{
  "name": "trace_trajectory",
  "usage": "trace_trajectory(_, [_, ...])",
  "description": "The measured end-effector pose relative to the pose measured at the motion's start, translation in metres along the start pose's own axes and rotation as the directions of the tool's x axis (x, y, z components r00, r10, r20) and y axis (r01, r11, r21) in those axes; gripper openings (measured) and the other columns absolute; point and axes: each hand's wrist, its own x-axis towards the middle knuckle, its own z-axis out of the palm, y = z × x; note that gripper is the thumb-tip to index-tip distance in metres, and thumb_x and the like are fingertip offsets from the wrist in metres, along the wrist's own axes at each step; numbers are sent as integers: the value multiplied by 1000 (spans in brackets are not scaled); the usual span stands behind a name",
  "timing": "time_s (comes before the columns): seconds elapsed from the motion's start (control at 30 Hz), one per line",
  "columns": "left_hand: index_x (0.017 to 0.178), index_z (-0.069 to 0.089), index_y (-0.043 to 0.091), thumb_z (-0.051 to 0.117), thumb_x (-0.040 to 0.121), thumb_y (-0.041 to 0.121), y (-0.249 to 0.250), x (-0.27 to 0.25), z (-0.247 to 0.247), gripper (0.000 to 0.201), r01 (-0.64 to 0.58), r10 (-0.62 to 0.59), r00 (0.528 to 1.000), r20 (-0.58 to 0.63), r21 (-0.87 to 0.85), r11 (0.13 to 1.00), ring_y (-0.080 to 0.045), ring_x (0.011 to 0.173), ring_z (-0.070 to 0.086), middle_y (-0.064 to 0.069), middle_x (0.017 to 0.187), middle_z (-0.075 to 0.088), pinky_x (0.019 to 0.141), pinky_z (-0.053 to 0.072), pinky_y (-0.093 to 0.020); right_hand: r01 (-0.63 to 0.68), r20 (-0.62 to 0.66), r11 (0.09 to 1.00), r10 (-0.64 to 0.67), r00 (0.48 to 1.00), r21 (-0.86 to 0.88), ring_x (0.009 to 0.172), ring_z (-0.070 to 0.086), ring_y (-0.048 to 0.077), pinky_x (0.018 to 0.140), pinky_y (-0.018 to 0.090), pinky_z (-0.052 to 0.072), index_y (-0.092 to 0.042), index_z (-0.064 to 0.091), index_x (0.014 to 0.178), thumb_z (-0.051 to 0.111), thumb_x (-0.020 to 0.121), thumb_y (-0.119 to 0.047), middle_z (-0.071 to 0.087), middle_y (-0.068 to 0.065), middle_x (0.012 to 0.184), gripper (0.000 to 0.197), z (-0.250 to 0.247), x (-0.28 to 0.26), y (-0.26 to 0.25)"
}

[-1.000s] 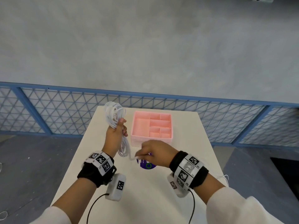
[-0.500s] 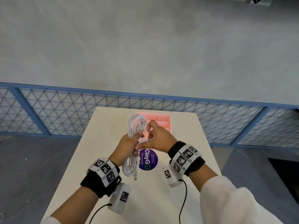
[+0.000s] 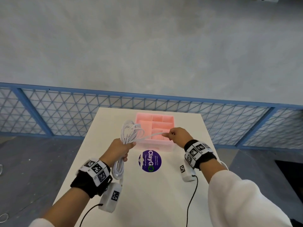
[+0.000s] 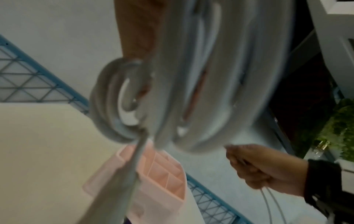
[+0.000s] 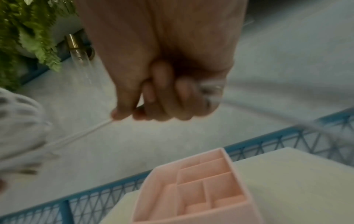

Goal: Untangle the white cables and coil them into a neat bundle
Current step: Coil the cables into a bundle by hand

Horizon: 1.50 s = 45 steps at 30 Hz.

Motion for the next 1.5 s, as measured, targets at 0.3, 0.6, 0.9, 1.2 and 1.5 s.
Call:
trace_trajectory(0.3, [62, 44, 12, 59, 65, 72, -9, 1, 30, 62, 34, -41, 999, -26, -237, 971, -16, 33, 40, 2, 38, 33, 53, 41, -30, 363, -44, 924, -360, 932, 120, 82, 46, 21, 82, 33, 40, -13, 47, 131, 35, 94, -5, 48, 5, 90, 40, 56, -23, -51])
trace_trajectory(0.6, [99, 68, -2, 50, 63, 80, -7, -5, 50, 91, 25, 17, 994, 108, -377, 926, -28, 67, 65, -19, 73, 65, 62, 55, -34, 338, 34, 911, -355, 934, 236, 63, 53, 20, 57, 32, 47, -17, 43, 87, 44, 89, -3, 45, 8, 78, 14, 76, -37, -64])
trace_trajectory(0.9, [86, 60, 5, 66, 80, 32, -1, -5, 42, 28, 150, -40, 976, 216, -522, 840, -8, 35, 44, 3, 42, 42, 43, 45, -18, 265, -180, 779, -197, 964, 568, 56, 47, 21, 58, 41, 51, -22, 36, 85, 80, 58, 5, 44, 5, 73, 58, 57, -39, -48])
trace_trajectory(1.2, [81, 68, 5, 67, 80, 38, -4, -13, 41, 33, 89, 4, 968, 250, -360, 929, -33, 77, 68, -19, 79, 71, 83, 54, -45, 141, -38, 893, -138, 990, 427, 47, 50, 12, 49, 28, 49, -20, 40, 92, 86, 57, -20, 53, 3, 67, 58, 52, -33, -35])
trace_trajectory(1.5, [68, 61, 7, 57, 88, 32, 15, -6, 15, 32, -163, 115, 986, -120, -576, 801, -20, 66, 69, -5, 62, 72, 66, 57, -28, 82, 168, 944, -142, 975, 320, 49, 55, 15, 59, 29, 48, -23, 52, 77, 60, 87, -29, 59, -5, 53, 14, 47, -40, 5])
